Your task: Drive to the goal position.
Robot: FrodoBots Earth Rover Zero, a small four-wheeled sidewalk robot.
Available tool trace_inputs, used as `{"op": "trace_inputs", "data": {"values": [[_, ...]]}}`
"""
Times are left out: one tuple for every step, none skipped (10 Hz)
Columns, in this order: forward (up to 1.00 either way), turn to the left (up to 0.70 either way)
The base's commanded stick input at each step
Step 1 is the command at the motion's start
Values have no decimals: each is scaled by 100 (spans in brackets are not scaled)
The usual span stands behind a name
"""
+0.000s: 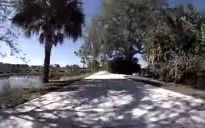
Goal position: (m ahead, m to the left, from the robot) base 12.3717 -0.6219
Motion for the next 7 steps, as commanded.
{"op": "trace_inputs", "data": {"values": [[85, -20], [85, -34], [85, -34], [85, 0], [85, 0], [85, 0], [85, 0]]}}
